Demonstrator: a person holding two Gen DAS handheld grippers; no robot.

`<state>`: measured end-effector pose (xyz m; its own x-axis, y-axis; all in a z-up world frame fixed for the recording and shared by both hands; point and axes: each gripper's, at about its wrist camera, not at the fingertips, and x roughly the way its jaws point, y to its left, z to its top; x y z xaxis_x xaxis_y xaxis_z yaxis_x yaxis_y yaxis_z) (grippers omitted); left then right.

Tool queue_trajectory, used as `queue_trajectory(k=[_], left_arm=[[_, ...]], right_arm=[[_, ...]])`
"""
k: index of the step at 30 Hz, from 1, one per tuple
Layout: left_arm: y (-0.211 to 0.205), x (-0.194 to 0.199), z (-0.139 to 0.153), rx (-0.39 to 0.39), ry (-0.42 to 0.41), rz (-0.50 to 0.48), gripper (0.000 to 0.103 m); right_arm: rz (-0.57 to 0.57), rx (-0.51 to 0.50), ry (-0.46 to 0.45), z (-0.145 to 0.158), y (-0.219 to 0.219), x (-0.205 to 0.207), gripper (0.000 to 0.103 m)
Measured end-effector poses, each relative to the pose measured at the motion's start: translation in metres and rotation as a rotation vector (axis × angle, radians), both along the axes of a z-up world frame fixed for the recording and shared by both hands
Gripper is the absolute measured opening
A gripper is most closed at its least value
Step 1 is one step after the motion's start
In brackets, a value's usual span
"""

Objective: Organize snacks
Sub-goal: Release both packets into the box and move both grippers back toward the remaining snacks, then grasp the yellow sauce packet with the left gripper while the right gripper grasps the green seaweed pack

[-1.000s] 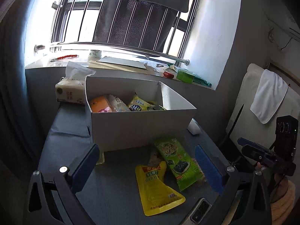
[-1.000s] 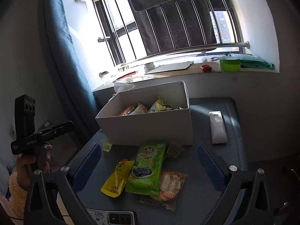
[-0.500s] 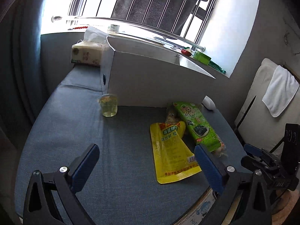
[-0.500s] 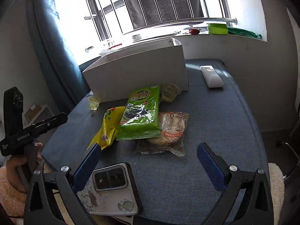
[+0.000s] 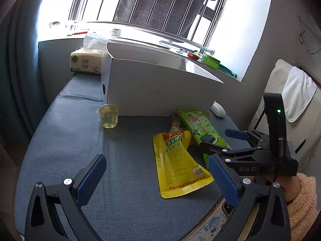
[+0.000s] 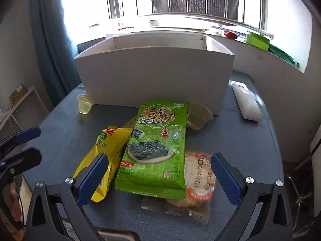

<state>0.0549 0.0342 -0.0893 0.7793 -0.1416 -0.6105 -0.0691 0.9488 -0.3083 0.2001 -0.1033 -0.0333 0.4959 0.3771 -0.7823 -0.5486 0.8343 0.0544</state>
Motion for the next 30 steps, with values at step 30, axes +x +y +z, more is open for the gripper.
queue_trajectory(k=[30], left_arm=[[-0.06,0.109,-0.04,0.181,0.267,-0.178,0.083]], right_arm=[[-0.134,0.21,-0.032,0.029,-0.108,-0.048,0.072]])
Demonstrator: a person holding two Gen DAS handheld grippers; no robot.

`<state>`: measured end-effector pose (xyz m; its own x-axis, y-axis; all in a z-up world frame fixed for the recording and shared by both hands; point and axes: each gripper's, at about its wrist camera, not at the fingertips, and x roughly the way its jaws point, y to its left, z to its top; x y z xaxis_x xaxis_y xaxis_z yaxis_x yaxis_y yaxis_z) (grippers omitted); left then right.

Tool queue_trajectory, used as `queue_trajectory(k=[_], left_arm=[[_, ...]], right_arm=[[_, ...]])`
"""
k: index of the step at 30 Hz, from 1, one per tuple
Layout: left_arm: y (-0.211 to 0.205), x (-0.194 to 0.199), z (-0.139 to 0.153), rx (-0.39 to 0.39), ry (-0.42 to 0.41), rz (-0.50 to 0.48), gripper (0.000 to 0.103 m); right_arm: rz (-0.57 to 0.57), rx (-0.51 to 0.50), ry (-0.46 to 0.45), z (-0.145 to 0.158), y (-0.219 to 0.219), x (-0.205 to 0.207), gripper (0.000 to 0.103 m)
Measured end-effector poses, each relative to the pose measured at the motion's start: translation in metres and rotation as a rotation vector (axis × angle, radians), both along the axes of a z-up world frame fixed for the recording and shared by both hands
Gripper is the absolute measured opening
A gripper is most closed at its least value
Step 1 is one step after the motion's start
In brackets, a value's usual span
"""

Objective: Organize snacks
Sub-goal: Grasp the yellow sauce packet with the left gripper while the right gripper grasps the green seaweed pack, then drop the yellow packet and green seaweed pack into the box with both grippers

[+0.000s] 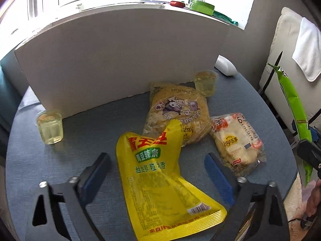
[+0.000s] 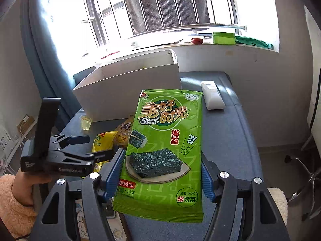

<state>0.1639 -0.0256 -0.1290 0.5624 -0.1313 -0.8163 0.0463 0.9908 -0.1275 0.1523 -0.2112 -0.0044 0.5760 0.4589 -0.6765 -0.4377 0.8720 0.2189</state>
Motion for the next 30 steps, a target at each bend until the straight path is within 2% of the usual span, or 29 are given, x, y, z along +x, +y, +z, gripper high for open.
queue_trajectory(k=[1,2,4,7,9,13,16,20,23,26,30], left_arm=[[-0.002,-0.002,0.001,0.035,-0.016,-0.006,0.054],[-0.003,-0.004,0.003,0.062,-0.027,-0.017,0.05],[0.002,-0.01,0.006,0.005,-0.034,-0.04,0.048],[0.011,-0.025,0.018,-0.002,-0.083,-0.025,0.046],[0.019,-0.036,0.034,-0.043,-0.131,-0.018,0.046],[0.037,-0.049,0.082,-0.066,-0.247,0.004,0.046],[0.054,-0.042,0.117,-0.08,-0.315,0.017,0.046],[0.071,-0.012,0.153,-0.063,-0.38,0.041,0.046],[0.084,0.02,0.168,-0.062,-0.395,0.063,0.046],[0.095,0.064,0.17,-0.077,-0.38,0.102,0.046],[0.105,0.105,0.165,-0.048,-0.343,0.128,0.046]], right_arm=[[-0.003,-0.003,-0.001,-0.001,-0.001,-0.001,0.072],[-0.003,-0.002,0.005,-0.003,-0.002,-0.001,0.072],[-0.001,0.016,0.02,-0.007,-0.004,0.0,0.072],[0.013,0.028,0.027,-0.009,-0.002,0.001,0.072],[0.021,0.034,0.025,-0.008,0.001,0.003,0.072],[0.044,0.059,0.003,0.002,0.006,0.009,0.072],[0.076,0.085,-0.033,0.019,0.015,0.022,0.072],[0.12,0.12,-0.056,0.046,0.035,0.055,0.072],[0.144,0.133,-0.066,0.065,0.055,0.086,0.072],[0.16,0.127,-0.053,0.079,0.078,0.125,0.072],[0.177,0.081,-0.022,0.083,0.111,0.179,0.072]])
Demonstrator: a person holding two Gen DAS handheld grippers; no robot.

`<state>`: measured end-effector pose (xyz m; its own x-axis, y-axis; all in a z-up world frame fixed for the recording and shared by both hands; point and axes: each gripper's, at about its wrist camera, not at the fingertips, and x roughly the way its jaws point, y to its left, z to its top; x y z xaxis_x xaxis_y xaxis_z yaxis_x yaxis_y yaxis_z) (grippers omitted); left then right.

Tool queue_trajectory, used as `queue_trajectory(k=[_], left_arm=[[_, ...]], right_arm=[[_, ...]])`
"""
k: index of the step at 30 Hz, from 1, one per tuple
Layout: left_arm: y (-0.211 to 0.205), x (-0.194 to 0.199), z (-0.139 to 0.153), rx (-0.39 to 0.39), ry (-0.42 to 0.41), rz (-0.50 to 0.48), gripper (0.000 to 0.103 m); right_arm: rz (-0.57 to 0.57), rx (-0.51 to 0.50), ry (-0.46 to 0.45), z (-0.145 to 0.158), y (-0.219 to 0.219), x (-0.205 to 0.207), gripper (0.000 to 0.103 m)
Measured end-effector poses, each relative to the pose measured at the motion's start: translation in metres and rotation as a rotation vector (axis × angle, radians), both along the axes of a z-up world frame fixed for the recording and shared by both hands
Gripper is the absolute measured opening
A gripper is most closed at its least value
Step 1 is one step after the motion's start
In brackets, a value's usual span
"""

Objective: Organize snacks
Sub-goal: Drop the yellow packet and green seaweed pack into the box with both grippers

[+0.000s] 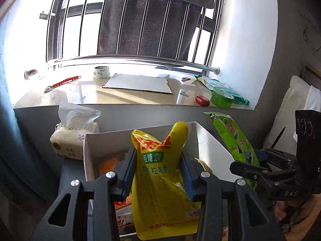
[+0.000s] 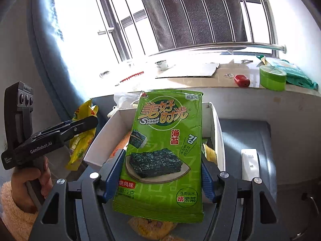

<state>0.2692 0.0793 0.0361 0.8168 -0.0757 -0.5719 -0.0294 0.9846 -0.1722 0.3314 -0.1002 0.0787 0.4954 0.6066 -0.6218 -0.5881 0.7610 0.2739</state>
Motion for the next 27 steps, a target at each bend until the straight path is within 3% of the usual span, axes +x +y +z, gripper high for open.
queue_trajectory(k=[3,4,5,6,7,8,13,19,27], left_arm=[[0.001,0.022,-0.01,0.031,0.029,0.006,0.055],[0.002,0.028,-0.013,0.033,0.046,0.012,0.07],[0.003,0.033,-0.016,0.028,0.068,0.023,0.092],[0.006,0.034,-0.018,0.019,0.066,0.048,0.101],[0.009,0.032,-0.018,0.009,0.049,0.071,0.103],[0.012,0.031,-0.018,-0.001,0.043,0.08,0.103],[0.014,0.024,-0.017,-0.008,0.034,0.084,0.103],[0.003,0.004,-0.005,0.054,0.015,0.066,0.103],[-0.024,-0.062,0.013,0.124,-0.03,0.004,0.103]], right_arm=[[0.009,-0.031,-0.002,-0.003,0.015,0.028,0.072],[0.008,-0.037,-0.001,-0.005,0.017,0.035,0.073],[0.009,-0.042,0.011,-0.008,0.019,0.043,0.077],[0.007,-0.045,0.024,-0.01,0.02,0.049,0.08],[-0.007,-0.042,0.023,-0.012,0.02,0.052,0.091],[-0.026,-0.034,0.018,-0.012,0.017,0.053,0.103],[-0.049,-0.015,0.038,-0.017,0.006,0.056,0.103],[-0.038,-0.018,0.007,-0.01,-0.003,0.04,0.103],[0.051,-0.04,-0.09,0.013,-0.028,-0.031,0.103]])
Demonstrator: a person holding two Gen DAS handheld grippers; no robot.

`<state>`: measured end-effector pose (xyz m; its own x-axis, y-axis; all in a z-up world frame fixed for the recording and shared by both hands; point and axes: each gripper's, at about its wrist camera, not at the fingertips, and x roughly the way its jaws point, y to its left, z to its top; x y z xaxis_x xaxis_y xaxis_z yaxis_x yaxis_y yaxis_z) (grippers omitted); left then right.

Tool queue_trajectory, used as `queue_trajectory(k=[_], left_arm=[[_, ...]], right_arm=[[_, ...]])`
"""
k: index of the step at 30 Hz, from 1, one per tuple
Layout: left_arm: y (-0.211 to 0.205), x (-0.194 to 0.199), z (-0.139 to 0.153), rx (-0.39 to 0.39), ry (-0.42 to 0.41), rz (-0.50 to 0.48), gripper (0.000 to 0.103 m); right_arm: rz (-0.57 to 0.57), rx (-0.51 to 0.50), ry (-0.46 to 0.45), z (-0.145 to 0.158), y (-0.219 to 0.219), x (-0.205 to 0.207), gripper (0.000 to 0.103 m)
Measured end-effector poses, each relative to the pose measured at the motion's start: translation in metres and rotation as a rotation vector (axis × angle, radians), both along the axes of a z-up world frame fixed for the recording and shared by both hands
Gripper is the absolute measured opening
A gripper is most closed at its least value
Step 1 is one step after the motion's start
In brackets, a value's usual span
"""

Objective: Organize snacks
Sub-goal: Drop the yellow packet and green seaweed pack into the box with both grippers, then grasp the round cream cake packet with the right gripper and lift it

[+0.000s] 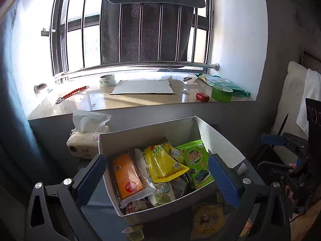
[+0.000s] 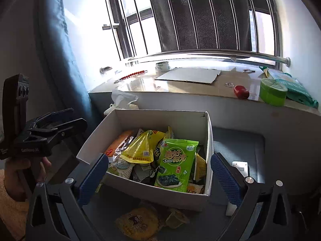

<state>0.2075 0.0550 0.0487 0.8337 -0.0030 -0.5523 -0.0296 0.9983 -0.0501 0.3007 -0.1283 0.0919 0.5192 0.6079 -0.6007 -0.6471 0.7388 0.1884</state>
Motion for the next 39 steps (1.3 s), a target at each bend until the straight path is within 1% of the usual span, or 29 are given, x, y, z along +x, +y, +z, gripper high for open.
queue_trajectory(k=[3,6,13,15,18,20,21,23,24,27,30,35,39], left_arm=[[-0.013,-0.024,-0.003,0.024,0.005,-0.027,0.103],[-0.023,-0.046,-0.008,0.024,0.016,-0.042,0.103],[-0.047,-0.092,-0.033,0.035,0.042,-0.076,0.103],[-0.049,-0.107,-0.044,0.003,0.044,-0.088,0.103],[-0.049,-0.131,-0.059,-0.058,0.024,-0.088,0.103],[-0.046,-0.144,-0.07,-0.1,0.022,-0.073,0.103],[-0.043,-0.15,-0.076,-0.131,0.017,-0.068,0.103],[-0.037,-0.158,-0.086,-0.194,0.017,-0.064,0.103],[-0.034,-0.159,-0.089,-0.208,0.019,-0.054,0.103],[-0.029,-0.165,-0.094,-0.216,0.014,-0.016,0.103],[-0.027,-0.165,-0.098,-0.22,0.029,-0.017,0.103],[-0.024,-0.162,-0.101,-0.229,0.036,-0.012,0.103],[-0.02,-0.161,-0.103,-0.232,0.042,0.0,0.103]], right_arm=[[0.029,-0.006,-0.031,0.003,-0.013,-0.033,0.103],[0.032,-0.003,-0.042,0.0,-0.026,-0.061,0.103],[-0.012,-0.006,-0.064,-0.016,-0.055,-0.114,0.103],[-0.054,-0.007,-0.08,-0.025,-0.062,-0.129,0.103],[-0.112,0.05,-0.077,-0.041,-0.076,-0.15,0.103],[-0.15,0.092,-0.055,-0.056,-0.084,-0.162,0.103],[-0.162,0.091,-0.036,-0.064,-0.086,-0.165,0.103],[-0.171,0.034,0.007,-0.08,-0.086,-0.168,0.103],[-0.176,0.003,0.021,-0.087,-0.086,-0.169,0.103],[-0.177,-0.036,0.062,-0.103,-0.083,-0.167,0.103],[-0.177,-0.074,0.097,-0.114,-0.072,-0.16,0.103],[-0.158,-0.174,0.117,-0.132,-0.041,-0.141,0.103],[-0.152,-0.226,0.116,-0.144,-0.021,-0.123,0.103]])
